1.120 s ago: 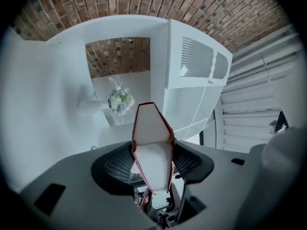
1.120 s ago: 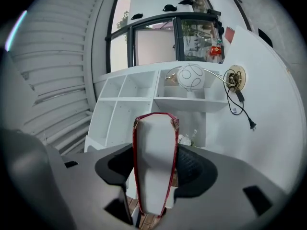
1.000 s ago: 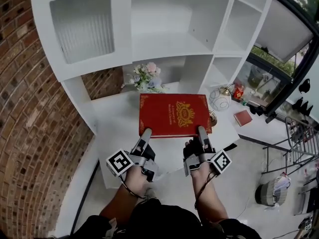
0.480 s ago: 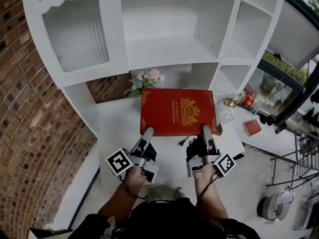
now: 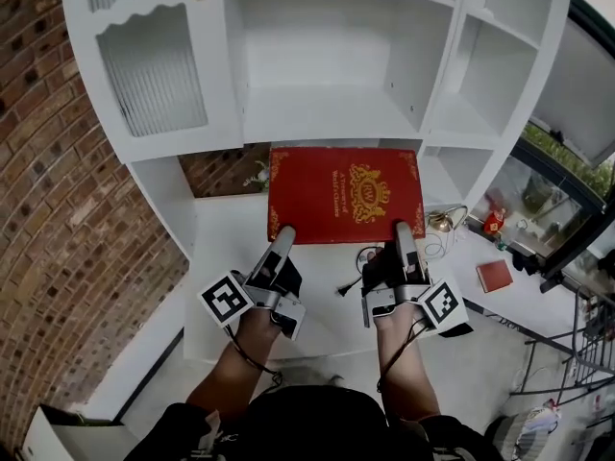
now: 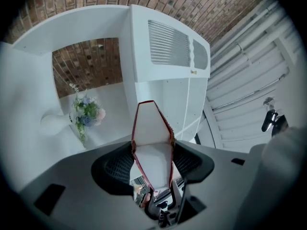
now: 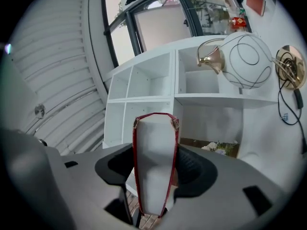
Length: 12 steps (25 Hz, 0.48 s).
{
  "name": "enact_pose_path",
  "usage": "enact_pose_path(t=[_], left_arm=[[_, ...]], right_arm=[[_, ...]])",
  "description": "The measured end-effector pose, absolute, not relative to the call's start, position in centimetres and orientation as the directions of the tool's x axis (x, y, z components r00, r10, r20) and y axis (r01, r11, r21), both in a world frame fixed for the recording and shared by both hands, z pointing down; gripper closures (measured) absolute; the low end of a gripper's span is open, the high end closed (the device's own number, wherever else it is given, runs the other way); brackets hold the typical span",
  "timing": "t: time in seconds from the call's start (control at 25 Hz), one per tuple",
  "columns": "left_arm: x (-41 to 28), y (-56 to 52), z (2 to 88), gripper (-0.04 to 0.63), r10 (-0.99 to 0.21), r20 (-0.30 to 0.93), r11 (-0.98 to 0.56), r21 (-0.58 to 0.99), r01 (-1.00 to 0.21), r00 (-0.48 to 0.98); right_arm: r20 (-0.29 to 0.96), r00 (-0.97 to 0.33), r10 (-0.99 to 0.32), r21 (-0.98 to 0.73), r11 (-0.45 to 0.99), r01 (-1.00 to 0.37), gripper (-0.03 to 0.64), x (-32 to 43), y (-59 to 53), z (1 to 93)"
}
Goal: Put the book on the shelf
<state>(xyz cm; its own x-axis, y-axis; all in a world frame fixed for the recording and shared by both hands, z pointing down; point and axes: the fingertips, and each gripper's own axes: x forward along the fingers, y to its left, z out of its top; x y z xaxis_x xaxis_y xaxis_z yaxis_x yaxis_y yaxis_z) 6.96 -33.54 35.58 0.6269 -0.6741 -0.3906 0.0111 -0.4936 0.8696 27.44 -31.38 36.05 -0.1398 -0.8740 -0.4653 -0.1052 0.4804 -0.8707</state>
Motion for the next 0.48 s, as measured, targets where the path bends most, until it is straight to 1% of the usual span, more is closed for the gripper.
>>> enact_pose_path(t=[0.24, 0.48], left_arm=[[7.1, -34.3, 32.6, 0.333, -0.686, -0.44, -0.549, 0.836, -0.015, 0.58], [7.2, -36.3, 30.7, 0.333, -0.707, -0.456, -0.559, 0.829, -0.031, 0.541]], right_arm=[[-0.515, -0.183, -0.837, -0.84, 0.536, -0.087, 0.353, 27.7, -33.2, 32.7], [-0.517, -0.205, -0.831, -0.837, 0.541, -0.082, 0.353, 27.8, -36.1, 30.6]])
